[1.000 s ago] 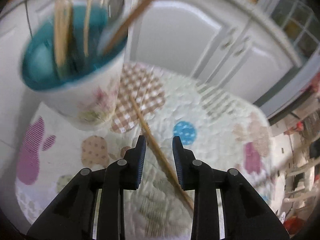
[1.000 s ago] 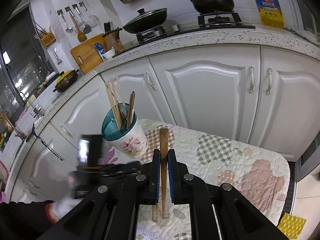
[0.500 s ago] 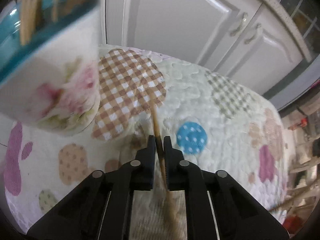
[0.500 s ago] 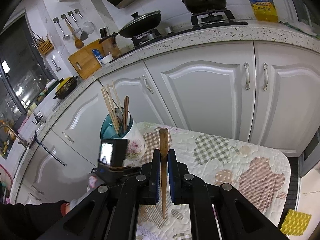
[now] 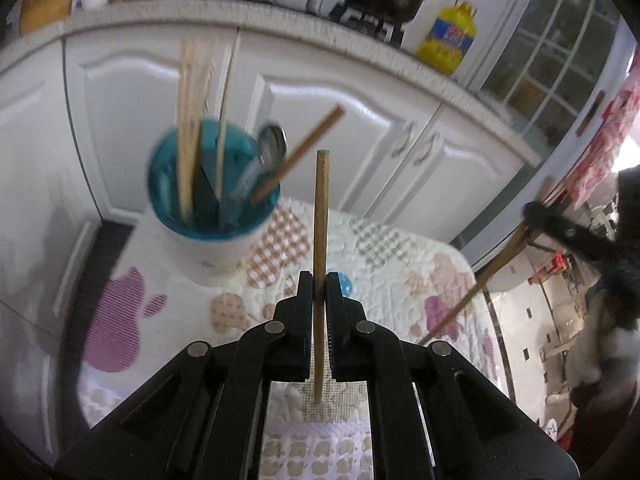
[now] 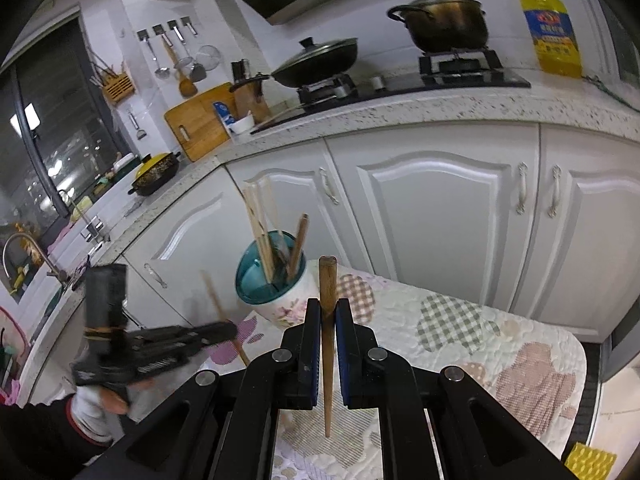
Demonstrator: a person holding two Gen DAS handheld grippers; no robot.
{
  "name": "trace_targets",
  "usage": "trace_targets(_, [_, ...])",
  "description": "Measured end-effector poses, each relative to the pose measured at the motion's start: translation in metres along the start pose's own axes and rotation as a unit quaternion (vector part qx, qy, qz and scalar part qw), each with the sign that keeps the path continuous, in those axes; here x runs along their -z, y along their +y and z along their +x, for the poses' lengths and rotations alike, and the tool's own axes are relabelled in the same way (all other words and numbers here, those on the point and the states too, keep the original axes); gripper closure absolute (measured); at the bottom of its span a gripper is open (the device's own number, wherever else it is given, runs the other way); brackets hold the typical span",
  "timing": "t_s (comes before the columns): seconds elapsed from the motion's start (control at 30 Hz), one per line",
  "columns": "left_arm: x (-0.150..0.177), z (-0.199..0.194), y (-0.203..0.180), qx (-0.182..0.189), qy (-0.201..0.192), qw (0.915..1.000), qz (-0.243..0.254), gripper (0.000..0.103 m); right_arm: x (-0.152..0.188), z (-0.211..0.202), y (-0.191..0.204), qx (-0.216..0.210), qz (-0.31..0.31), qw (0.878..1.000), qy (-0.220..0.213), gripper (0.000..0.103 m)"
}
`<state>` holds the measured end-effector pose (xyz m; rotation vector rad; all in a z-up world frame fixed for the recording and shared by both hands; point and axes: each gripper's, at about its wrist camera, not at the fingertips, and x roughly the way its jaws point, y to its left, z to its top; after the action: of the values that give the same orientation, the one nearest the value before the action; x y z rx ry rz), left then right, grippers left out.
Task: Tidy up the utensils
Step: 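Lift both held chopsticks upright toward the utensil holder, then lower both chopsticks into the holder and open both tools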
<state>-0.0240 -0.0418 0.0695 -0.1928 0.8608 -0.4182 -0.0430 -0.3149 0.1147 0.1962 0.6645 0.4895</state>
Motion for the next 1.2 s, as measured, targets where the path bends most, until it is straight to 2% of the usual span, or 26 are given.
trace_targets(0.27, [-0.03, -0.072, 0.014, -0.002, -0.063, 0.998, -0.004, 0.098, -0.023, 0.005, 0.029, -0.022, -0.023, 0.999, -0.012, 0.096])
trace_targets(0.4, [-0.053, -0.101, 0.024, -0.024, -0.099, 0.9948, -0.004, 0.098, -0.043, 0.015, 0.042, -0.036, -0.029, 0.999, -0.021, 0.096])
trace_targets(0.57, [-0.083, -0.116, 0.035, -0.049, -0.133, 0.9899, -0.004, 0.098, -0.075, 0.032, 0.066, -0.051, -0.048, 0.997, -0.026, 0.096])
trace_targets(0.73, [-0.109, -0.113, 0.047, -0.079, -0.156, 0.9845, 0.001, 0.098, -0.11, 0.051, 0.087, -0.057, -0.067, 0.995, -0.044, 0.096])
trace_targets(0.87, [-0.12, -0.097, 0.055, -0.101, -0.157, 0.9824, 0.004, 0.098, -0.122, 0.076, 0.094, -0.045, -0.072, 0.995, -0.048, 0.096])
trace_targets(1.0, [-0.122, -0.066, 0.067, -0.114, -0.139, 0.9838, -0.004, 0.098, -0.117, 0.104, 0.089, -0.034, -0.061, 0.997, -0.045, 0.096])
trace_targets(1.2, [-0.109, -0.022, 0.079, -0.13, -0.103, 0.986, -0.014, 0.098, -0.09, 0.147, 0.071, -0.026, -0.029, 0.999, -0.005, 0.096])
